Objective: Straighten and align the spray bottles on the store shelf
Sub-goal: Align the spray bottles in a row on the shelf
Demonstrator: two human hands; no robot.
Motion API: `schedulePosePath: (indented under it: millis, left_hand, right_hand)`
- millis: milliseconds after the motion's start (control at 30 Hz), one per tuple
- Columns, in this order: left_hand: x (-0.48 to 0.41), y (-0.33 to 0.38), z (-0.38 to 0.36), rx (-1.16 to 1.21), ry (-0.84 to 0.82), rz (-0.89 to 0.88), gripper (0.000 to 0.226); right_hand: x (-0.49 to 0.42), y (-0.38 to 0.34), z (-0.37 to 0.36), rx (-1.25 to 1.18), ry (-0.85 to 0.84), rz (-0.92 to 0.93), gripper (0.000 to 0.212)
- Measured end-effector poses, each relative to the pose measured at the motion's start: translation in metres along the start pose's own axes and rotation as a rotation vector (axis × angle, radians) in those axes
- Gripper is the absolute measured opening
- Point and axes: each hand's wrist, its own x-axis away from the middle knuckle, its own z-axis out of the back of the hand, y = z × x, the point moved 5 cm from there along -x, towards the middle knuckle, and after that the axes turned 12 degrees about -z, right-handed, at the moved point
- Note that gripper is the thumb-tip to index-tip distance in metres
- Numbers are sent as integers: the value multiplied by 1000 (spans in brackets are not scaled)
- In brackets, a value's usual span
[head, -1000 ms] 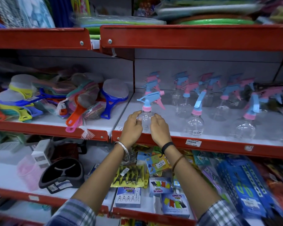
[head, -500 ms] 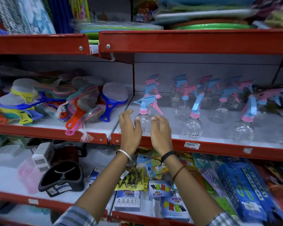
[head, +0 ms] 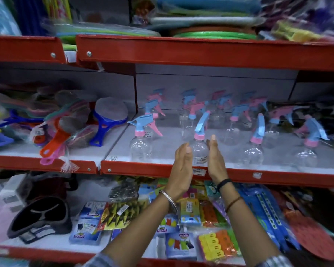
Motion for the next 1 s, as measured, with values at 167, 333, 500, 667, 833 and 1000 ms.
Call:
schedulePosePath:
  millis: [167,333,500,667,833,1000]
  left_hand:
    - [-9,-1,-5,27,60,87,85]
    - [-20,4,-2,19,91,130,73]
    - [-15,4,-1,18,178,124,89]
    - [-10,4,-8,-30,156,96,64]
    - [-18,9,-5,-45,122,106,51]
    - [-20,13,-4,-86,111,87,36]
  right_hand:
    - [12,-7,8,-43,-22,-34,67]
    - [20,-1,10,-59,72,2,62]
    - [14,-3,16,-50,85,-5,67]
    - [13,-4,10,-31,23,2,66]
    - [22,-8,13,-62,75,33,63]
    - [25,-10,12,-47,96,43,63]
